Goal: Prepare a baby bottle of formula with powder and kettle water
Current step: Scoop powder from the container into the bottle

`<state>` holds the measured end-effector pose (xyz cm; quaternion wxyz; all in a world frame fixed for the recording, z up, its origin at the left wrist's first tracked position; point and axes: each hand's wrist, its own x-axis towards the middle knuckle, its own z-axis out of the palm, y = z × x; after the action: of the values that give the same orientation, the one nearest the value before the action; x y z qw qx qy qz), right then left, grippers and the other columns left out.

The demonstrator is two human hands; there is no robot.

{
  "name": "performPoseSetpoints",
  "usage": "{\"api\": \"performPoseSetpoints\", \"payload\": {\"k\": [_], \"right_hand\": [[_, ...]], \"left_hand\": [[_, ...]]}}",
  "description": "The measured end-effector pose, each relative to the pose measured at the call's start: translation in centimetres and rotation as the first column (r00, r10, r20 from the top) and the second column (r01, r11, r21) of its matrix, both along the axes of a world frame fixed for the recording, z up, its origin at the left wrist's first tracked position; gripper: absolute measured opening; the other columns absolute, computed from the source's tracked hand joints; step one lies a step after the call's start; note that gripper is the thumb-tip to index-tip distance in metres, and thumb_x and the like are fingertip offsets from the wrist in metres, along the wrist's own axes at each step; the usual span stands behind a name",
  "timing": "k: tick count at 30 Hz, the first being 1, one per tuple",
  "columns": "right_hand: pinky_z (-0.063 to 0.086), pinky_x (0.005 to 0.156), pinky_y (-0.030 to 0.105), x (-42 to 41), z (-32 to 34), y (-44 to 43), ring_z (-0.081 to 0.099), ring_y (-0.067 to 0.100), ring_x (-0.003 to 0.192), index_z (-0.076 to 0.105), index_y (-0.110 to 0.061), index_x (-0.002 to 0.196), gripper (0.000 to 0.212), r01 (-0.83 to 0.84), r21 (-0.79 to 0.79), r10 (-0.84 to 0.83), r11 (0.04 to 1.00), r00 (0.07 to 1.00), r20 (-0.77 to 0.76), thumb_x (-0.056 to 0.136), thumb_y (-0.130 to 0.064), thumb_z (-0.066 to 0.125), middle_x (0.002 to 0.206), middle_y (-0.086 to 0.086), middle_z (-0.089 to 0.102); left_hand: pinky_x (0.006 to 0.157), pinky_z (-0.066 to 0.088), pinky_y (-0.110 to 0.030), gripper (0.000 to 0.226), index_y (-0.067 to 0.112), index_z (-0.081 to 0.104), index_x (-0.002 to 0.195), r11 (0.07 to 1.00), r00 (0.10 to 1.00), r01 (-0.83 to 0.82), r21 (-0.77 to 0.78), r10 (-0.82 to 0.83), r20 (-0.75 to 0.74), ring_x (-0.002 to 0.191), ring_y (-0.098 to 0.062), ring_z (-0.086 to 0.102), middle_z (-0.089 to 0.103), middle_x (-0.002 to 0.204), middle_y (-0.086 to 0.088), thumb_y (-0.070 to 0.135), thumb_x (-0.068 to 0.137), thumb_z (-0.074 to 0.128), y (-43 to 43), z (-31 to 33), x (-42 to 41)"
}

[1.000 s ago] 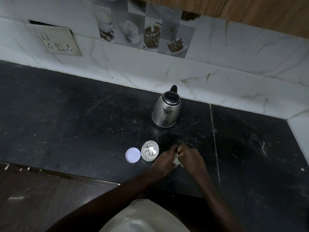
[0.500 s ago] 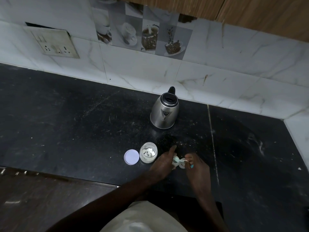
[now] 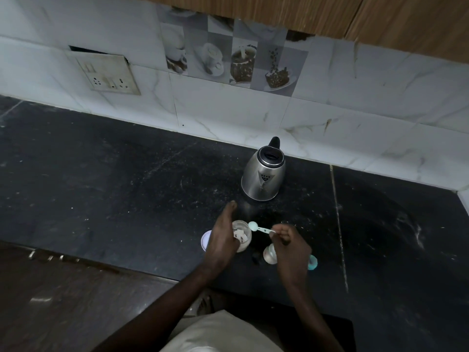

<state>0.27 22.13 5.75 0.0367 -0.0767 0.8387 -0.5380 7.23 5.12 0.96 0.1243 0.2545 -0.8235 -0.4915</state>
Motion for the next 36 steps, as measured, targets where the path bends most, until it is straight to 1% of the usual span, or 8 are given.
{"api": "performPoseSetpoints", "payload": {"k": [3, 8, 13, 15, 18, 23, 30, 36], "right_hand": [[0.056, 0.077, 0.027, -0.1, -2.1, -2.7, 0.068, 0.003, 0.081, 0.073, -0.025, 0.092, 0.02, -0.158, 0.198, 0.176, 0.967, 0.981, -0.077, 0.088, -0.006, 0.075, 0.087, -0.015, 0.072], [0.047, 0.068, 0.032, 0.1, -4.6, -4.9, 0.063, 0.016, 0.083, 0.068, -0.021, 0.093, 0.011, -0.259, 0.443, 0.337, 0.858, 0.936, -0.105, 0.089, -0.012, 0.07, 0.09, -0.006, 0.067], [0.051, 0.062, 0.039, 0.4, -6.1, -5.7, 0.063, 0.021, 0.074, 0.064, -0.019, 0.085, 0.02, -0.282, 0.552, 0.395, 0.785, 0.914, -0.094, 0.093, -0.024, 0.047, 0.083, 0.0, 0.065], [0.052, 0.061, 0.039, 0.3, -6.5, -5.7, 0.065, 0.02, 0.073, 0.064, -0.019, 0.082, 0.025, -0.298, 0.558, 0.42, 0.774, 0.902, -0.102, 0.091, -0.027, 0.042, 0.083, 0.0, 0.065], [0.055, 0.068, 0.039, 0.4, -6.8, -5.4, 0.067, 0.018, 0.08, 0.071, -0.017, 0.089, 0.02, -0.34, 0.526, 0.45, 0.78, 0.888, -0.093, 0.092, -0.022, 0.052, 0.092, 0.0, 0.069], [0.053, 0.081, 0.035, 0.6, -6.4, -5.1, 0.066, 0.014, 0.094, 0.072, -0.021, 0.103, 0.014, -0.278, 0.371, 0.333, 0.886, 0.939, -0.091, 0.093, -0.018, 0.063, 0.105, -0.005, 0.07], [0.052, 0.074, 0.027, 0.7, -5.6, -4.2, 0.063, 0.005, 0.084, 0.07, -0.024, 0.091, 0.013, -0.112, 0.238, 0.146, 0.965, 0.981, -0.128, 0.096, -0.013, 0.065, 0.092, -0.014, 0.066], [0.053, 0.071, 0.032, 0.9, -5.4, -2.8, 0.063, 0.005, 0.081, 0.071, -0.023, 0.09, 0.015, -0.059, 0.218, 0.089, 0.974, 0.987, -0.131, 0.092, -0.008, 0.069, 0.091, -0.015, 0.066]], "left_hand": [[0.124, 0.035, -0.044, 0.106, 0.014, 0.016, 0.166, 0.996, 0.98, -0.047, -0.082, 0.062, 0.191, 0.155, -0.029, 0.031, 0.031, 0.169, -0.011, -0.01, 0.074, 0.062, -2.5, -1.0, 0.8], [0.13, 0.018, -0.047, 0.107, 0.002, 0.009, 0.164, 0.981, 0.884, 0.098, -0.165, -0.01, 0.468, 0.155, -0.042, 0.025, 0.028, 0.165, -0.024, 0.014, 0.083, 0.078, -4.5, -4.7, 1.9], [0.127, 0.024, -0.056, 0.104, 0.017, 0.017, 0.164, 0.969, 0.813, 0.171, -0.178, -0.036, 0.582, 0.157, -0.044, 0.018, 0.021, 0.168, -0.018, 0.029, 0.08, 0.078, -4.1, -7.8, 2.4], [0.126, 0.027, -0.056, 0.1, 0.02, 0.019, 0.164, 0.96, 0.803, 0.194, -0.201, -0.038, 0.595, 0.157, -0.045, 0.018, 0.019, 0.169, -0.017, 0.03, 0.084, 0.077, -3.6, -7.9, 2.4], [0.122, 0.033, -0.054, 0.094, 0.018, 0.024, 0.162, 0.948, 0.805, 0.208, -0.24, -0.027, 0.593, 0.152, -0.045, 0.029, 0.03, 0.164, -0.018, 0.028, 0.082, 0.073, -3.5, -8.6, 2.5], [0.116, 0.041, -0.051, 0.091, 0.016, 0.028, 0.16, 0.951, 0.801, 0.203, -0.233, -0.024, 0.598, 0.148, -0.039, 0.034, 0.036, 0.16, -0.014, 0.024, 0.082, 0.075, -3.5, -8.0, 2.4], [0.111, 0.046, -0.045, 0.082, 0.019, 0.034, 0.158, 0.948, 0.804, 0.206, -0.244, -0.022, 0.594, 0.144, -0.032, 0.037, 0.039, 0.156, -0.011, 0.026, 0.086, 0.074, -3.8, -7.1, 2.0], [0.11, 0.045, -0.045, 0.08, 0.015, 0.037, 0.155, 0.95, 0.804, 0.202, -0.239, -0.021, 0.594, 0.14, -0.033, 0.038, 0.038, 0.151, -0.012, 0.024, 0.085, 0.075, -4.0, -6.9, 1.7]]}}
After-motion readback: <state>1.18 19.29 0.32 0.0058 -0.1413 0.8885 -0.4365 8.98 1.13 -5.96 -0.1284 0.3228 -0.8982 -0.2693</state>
